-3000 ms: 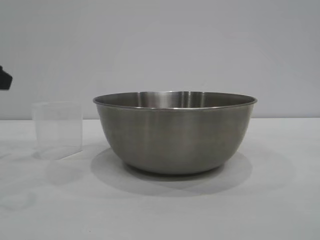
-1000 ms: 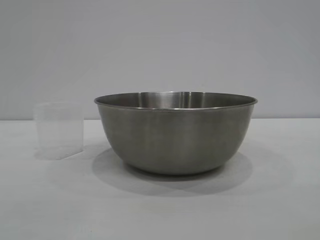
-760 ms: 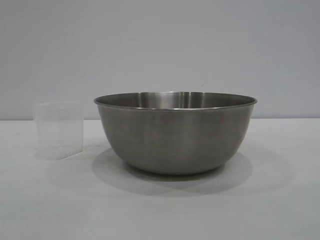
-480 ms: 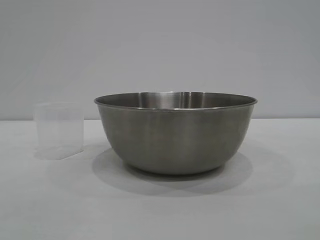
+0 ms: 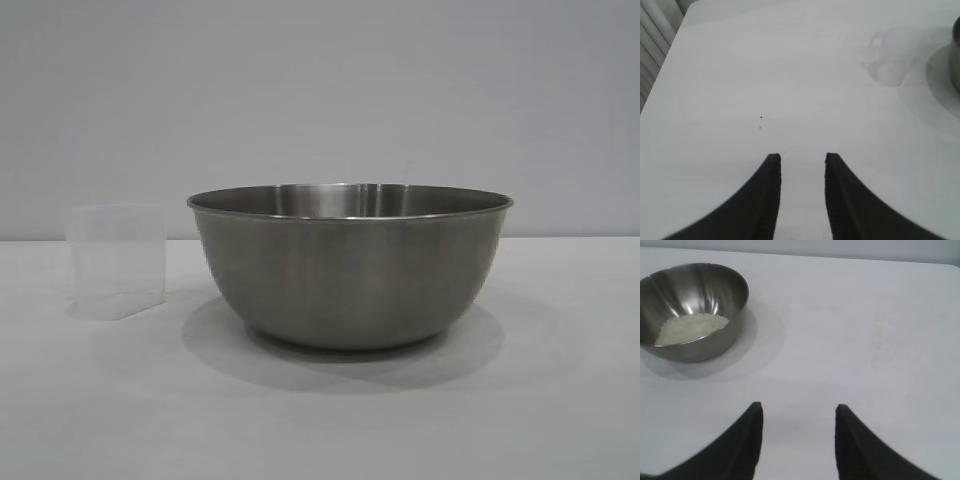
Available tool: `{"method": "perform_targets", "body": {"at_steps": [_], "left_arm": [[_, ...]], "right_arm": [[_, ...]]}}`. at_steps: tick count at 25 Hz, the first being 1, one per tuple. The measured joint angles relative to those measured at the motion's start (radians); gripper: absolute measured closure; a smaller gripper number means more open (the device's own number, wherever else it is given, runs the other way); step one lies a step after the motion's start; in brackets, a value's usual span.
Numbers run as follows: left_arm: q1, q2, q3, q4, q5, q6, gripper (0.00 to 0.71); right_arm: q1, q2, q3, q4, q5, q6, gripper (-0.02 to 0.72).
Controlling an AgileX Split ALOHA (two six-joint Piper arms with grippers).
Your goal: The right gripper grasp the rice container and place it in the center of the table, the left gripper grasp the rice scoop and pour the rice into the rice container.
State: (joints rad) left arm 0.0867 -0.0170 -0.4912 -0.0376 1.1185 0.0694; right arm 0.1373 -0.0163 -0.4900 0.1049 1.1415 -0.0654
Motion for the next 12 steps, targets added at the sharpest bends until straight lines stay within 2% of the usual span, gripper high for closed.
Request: {"method": "perform_targets", "body": {"at_steps": [12], "left_arm": [[-0.007, 0.000, 0.000, 0.000, 0.000, 0.000, 0.547]], "right_arm": [[0.000, 0.000, 0.000, 0.000, 0.000, 0.000, 0.376]]}}
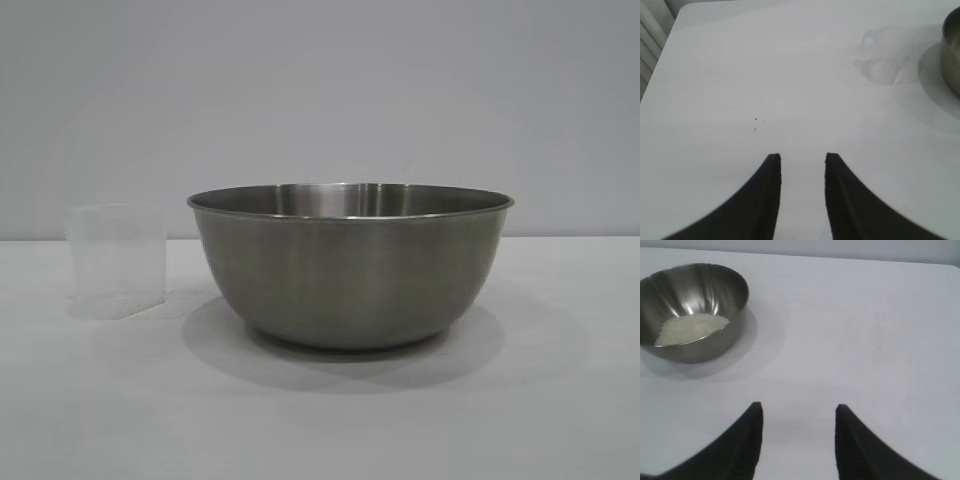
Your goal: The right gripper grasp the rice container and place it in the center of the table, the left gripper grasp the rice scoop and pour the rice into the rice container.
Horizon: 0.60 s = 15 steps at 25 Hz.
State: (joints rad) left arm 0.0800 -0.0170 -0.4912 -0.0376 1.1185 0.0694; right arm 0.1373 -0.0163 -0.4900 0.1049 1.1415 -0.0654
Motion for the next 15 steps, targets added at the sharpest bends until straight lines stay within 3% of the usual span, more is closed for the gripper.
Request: {"method": "perform_targets", "body": {"at_steps": [12, 15], "left_arm": [[0.000, -0.001, 0.000, 0.000, 0.000, 0.000, 0.547], [0.000, -0.001, 0.000, 0.000, 0.000, 0.000, 0.547]], "right_arm": [[0.000, 0.000, 0.000, 0.000, 0.000, 0.000, 0.376], [-0.043, 0.000, 0.000, 0.000, 0.000, 0.000, 0.376]]}}
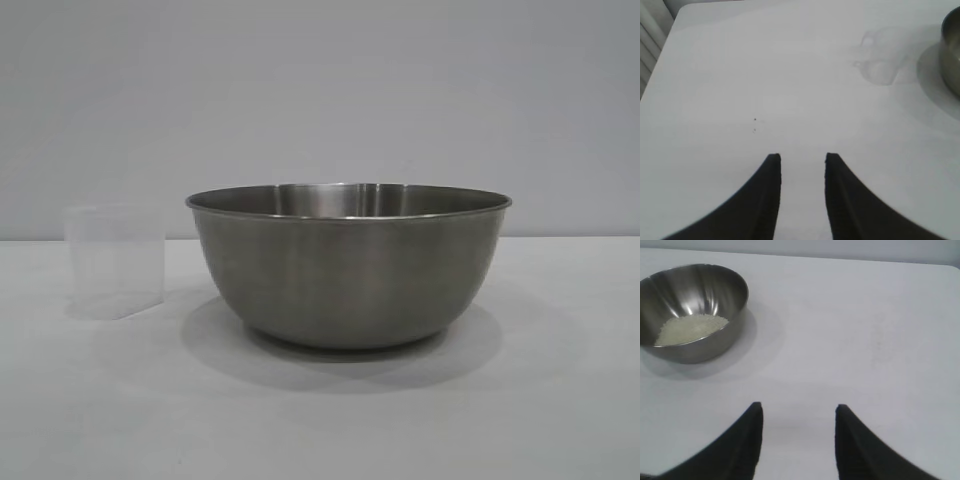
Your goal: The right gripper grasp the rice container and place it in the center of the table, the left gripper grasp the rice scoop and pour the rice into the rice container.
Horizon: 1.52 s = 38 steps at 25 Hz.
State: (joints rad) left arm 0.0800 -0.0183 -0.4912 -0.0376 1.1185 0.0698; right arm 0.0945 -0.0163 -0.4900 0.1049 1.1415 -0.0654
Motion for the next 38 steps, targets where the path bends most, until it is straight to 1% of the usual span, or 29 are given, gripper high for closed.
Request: {"method": "perform_targets", "body": {"at_steps": [3, 6, 38], "left_arm": [[0.000, 0.000, 0.000, 0.000, 0.000, 0.000, 0.547], [0.000, 0.000, 0.000, 0.000, 0.000, 0.000, 0.547], [0.000, 0.000, 0.000, 0.001, 0.000, 0.000, 0.547]], "right_arm": [[-0.064, 0.000, 0.000, 0.000, 0.000, 0.000, 0.376], [-0.085, 0.000, 0.000, 0.000, 0.000, 0.000, 0.376], [-0.085, 0.000, 0.000, -0.010, 0.000, -0.002, 0.376]]}}
